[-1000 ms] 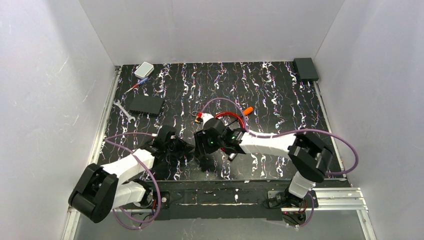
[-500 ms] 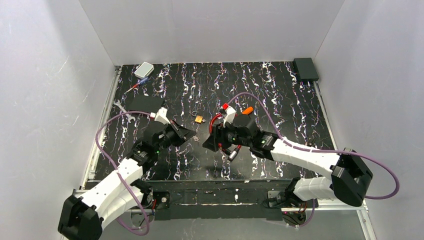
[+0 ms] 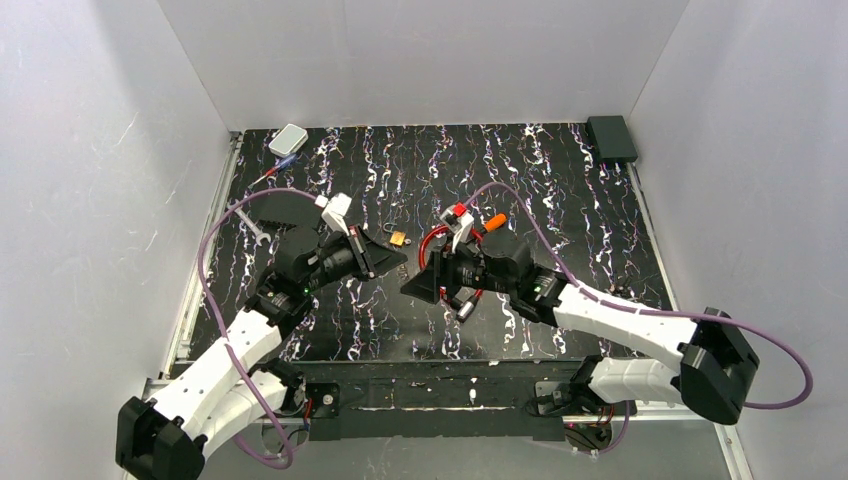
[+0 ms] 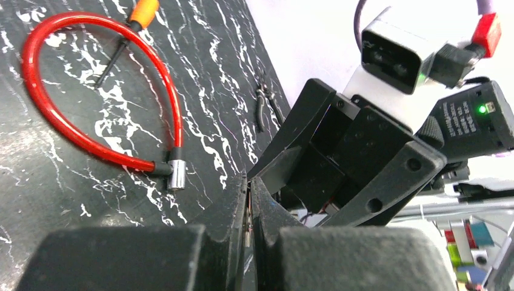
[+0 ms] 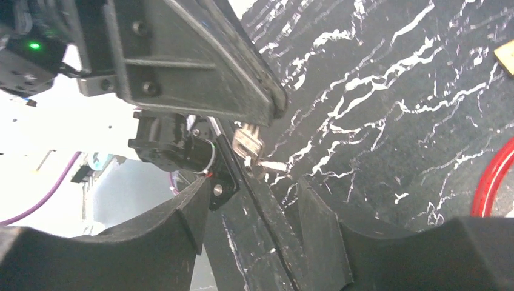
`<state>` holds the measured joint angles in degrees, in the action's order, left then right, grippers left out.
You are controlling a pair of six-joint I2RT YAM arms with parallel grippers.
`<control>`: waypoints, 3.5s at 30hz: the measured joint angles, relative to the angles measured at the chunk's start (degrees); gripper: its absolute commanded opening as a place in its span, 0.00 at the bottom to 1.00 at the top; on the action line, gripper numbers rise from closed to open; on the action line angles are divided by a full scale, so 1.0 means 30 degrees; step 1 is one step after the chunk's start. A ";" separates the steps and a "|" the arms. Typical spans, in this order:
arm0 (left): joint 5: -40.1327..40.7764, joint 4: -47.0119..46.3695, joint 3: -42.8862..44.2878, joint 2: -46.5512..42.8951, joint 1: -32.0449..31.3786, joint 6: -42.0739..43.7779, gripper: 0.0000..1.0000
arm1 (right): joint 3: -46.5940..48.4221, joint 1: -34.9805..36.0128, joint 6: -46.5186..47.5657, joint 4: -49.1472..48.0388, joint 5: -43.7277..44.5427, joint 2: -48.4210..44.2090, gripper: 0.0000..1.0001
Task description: Unlock with the key
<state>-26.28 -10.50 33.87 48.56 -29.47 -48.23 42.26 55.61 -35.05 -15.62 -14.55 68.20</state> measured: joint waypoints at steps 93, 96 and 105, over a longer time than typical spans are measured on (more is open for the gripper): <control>-0.2623 -0.1370 0.0372 -0.0561 0.0036 -0.0568 0.55 | -0.0342 -0.0015 0.0663 -0.1297 0.1078 -0.2106 0.01; -0.2295 -0.1428 -0.0182 -0.1341 0.0036 -0.0670 0.52 | -0.0947 -0.0015 -0.0153 -0.2288 0.1355 -0.2302 0.01; -0.2040 -0.3096 -0.1377 -0.2368 0.0036 -0.1683 0.40 | -0.1785 -0.0015 -0.2302 -0.5661 0.1188 -0.1953 0.01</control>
<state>-32.40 -19.79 29.74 41.45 -29.36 -53.28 36.91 55.57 -41.95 -32.60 -10.98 62.35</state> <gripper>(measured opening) 0.415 0.151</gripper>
